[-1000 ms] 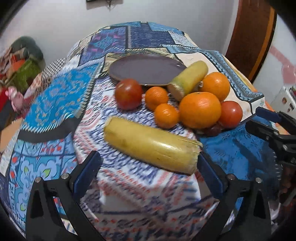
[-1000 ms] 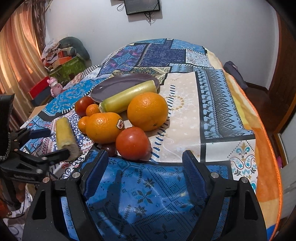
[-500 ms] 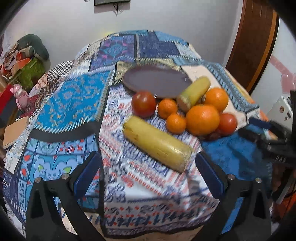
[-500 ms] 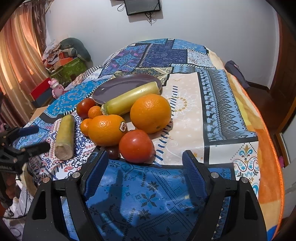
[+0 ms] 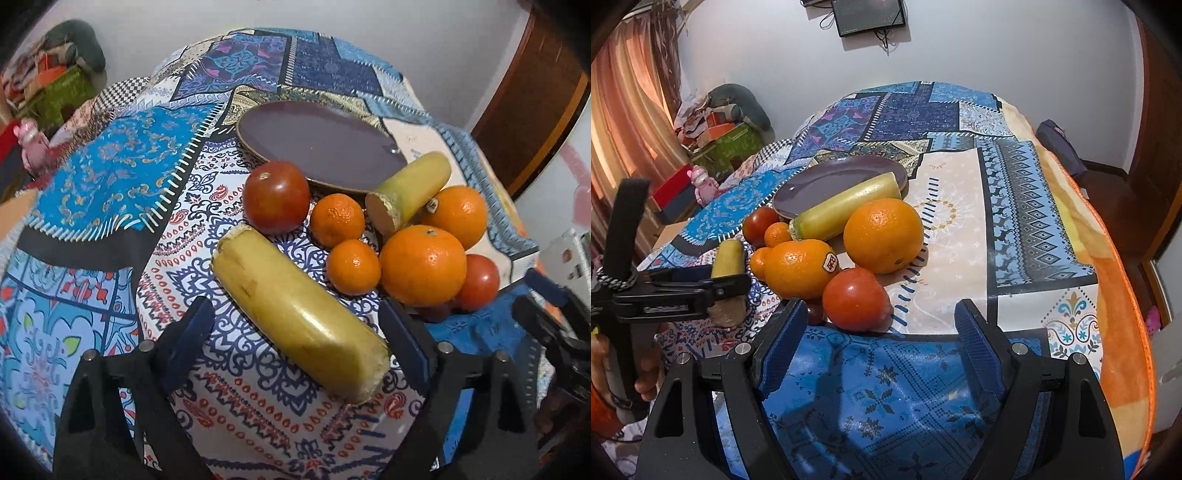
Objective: Organize fruits
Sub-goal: 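Lower the left gripper onto the large yellow squash and close, then carry the squash onto the dark plate with the left gripper while the right gripper carries a tomato there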
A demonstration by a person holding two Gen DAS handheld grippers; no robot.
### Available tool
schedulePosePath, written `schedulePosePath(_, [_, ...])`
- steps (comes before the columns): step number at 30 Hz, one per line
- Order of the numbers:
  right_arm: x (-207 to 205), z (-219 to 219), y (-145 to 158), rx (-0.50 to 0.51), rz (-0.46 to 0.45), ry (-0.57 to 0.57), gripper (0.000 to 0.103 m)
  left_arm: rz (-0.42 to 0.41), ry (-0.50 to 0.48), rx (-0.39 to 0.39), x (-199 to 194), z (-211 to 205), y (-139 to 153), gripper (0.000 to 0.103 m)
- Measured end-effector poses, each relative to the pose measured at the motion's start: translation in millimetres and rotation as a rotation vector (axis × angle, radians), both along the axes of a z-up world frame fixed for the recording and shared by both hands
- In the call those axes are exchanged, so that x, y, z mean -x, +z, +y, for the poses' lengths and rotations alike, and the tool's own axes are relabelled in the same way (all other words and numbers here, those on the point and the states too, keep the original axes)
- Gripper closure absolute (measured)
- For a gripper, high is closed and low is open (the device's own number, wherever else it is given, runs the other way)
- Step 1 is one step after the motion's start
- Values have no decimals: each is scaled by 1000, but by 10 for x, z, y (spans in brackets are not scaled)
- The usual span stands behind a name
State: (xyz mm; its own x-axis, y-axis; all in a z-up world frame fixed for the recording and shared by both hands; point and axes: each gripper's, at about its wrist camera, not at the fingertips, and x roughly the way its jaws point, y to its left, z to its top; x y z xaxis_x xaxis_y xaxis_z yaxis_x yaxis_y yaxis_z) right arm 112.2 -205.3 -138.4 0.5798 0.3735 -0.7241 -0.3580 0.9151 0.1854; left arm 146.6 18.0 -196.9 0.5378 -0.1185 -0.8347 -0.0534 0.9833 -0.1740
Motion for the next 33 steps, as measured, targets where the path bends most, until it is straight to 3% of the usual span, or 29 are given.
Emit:
schedulePosePath(6, [-35,105,-45,0,21,30,23,-21,-20,15,74,197,87,36])
schedulePosePath(9, [-67,174,-71,10,26,46,24,-8,-10,25,84,286,125,37])
schedulePosePath(12, [-117,206,-124,5,48,56,34,12,2,47,45,274,96,38])
schedulePosePath(16, [-148,231,-192,2,79,66,43,11,16,7,-4,143,57,38])
schedulePosePath(20, [-166,233,-230,-6,91,77,48,39,16,20,-88,74,-27,38])
schedulePosePath(23, [-164,228,-238,-12,93,77,56,33,16,-24,-104,-21,-37,38])
schedulePosePath(25, [-162,208,-233,-23,97,76,57,25,7,-30,-95,-23,-37,38])
schedulePosePath(33, [-98,86,-168,-42,89,63,57,48,-65,-8,70,112,110,56])
